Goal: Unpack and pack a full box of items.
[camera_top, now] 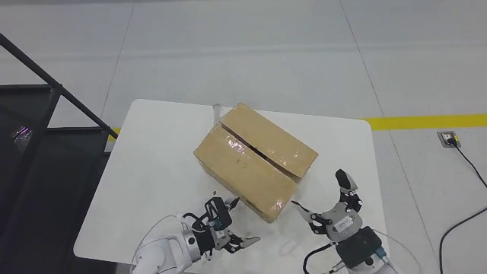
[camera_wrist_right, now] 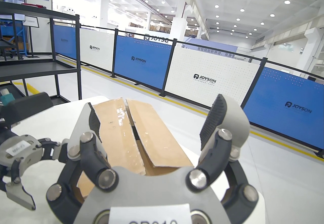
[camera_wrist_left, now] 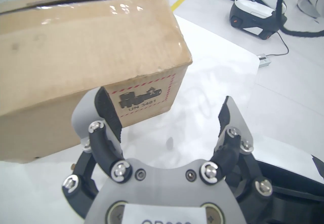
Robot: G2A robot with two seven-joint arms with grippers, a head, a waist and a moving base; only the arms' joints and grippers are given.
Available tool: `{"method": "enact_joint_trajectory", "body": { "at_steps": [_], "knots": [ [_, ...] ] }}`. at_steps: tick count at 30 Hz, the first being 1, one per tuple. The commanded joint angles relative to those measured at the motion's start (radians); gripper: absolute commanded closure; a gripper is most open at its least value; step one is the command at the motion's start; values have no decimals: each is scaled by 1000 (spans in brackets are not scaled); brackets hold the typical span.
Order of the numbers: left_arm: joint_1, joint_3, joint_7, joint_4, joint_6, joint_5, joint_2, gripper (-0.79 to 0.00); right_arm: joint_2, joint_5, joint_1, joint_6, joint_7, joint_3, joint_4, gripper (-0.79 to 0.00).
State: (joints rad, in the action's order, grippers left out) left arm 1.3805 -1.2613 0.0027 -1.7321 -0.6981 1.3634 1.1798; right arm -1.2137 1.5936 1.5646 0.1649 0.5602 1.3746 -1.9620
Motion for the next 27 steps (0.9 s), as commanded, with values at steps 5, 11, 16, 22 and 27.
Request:
{"method": "enact_joint_trajectory", "body": {
  "at_steps": [5, 11, 16, 22, 27],
  "knots": [
    [153, -269, 75, -100, 102, -98, -27, -785, 0, -17, -23, 26, -11, 4, 8, -785],
    [160, -391, 44, -66, 252, -228, -28, -785, 0, -38, -53, 81, -69, -7, 6, -785],
    [145, -405, -20, -38, 378, -251, -25, -785, -4, -97, -42, 3, -126, 12, 14, -785],
    [145, -405, -20, -38, 378, -251, -25, -785, -4, -97, -42, 3, -126, 12, 14, -785],
    [55, -362, -36, 37, 387, -277, -20, -785, -8, -170, -87, 71, -216, -22, 25, -785]
  ]
}}
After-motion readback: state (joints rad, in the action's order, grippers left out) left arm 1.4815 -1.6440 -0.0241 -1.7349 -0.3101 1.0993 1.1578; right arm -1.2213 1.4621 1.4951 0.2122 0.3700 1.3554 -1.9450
